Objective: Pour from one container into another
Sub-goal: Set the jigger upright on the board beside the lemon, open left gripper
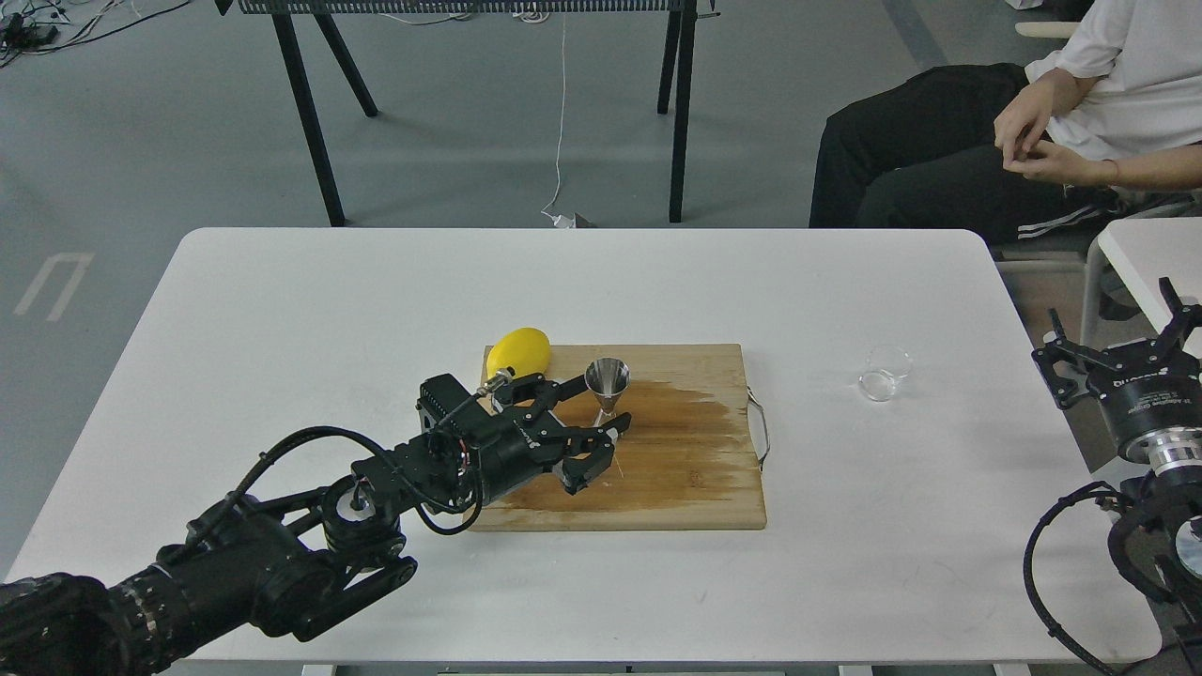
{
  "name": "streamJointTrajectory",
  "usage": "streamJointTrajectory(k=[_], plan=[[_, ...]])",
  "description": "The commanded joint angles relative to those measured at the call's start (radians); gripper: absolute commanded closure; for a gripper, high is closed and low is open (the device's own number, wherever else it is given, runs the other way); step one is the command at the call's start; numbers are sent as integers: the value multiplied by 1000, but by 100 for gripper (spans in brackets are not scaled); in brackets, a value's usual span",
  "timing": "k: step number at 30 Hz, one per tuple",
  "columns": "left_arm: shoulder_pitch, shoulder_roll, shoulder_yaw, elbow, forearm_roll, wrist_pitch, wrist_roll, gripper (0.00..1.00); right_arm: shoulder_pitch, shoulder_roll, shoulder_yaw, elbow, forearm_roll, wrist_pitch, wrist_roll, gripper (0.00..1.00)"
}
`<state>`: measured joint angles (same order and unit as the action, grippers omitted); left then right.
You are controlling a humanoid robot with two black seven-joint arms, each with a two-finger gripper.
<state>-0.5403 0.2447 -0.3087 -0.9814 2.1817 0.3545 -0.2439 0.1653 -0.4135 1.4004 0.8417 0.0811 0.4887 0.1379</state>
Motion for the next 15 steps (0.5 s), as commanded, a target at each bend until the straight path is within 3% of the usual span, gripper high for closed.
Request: streamJointTrajectory(k=[1,11,15], plan=[[42,102,-47,-166,0,-15,0,28,14,-34,0,-27,-1,0,-1,0],[60,281,-104,-303,0,12,-18,25,19,-102,0,-26,2,0,-1,0],[49,294,-139,-301,-268,3,-98,17,16,-143,0,-30,2,0,-1,0]])
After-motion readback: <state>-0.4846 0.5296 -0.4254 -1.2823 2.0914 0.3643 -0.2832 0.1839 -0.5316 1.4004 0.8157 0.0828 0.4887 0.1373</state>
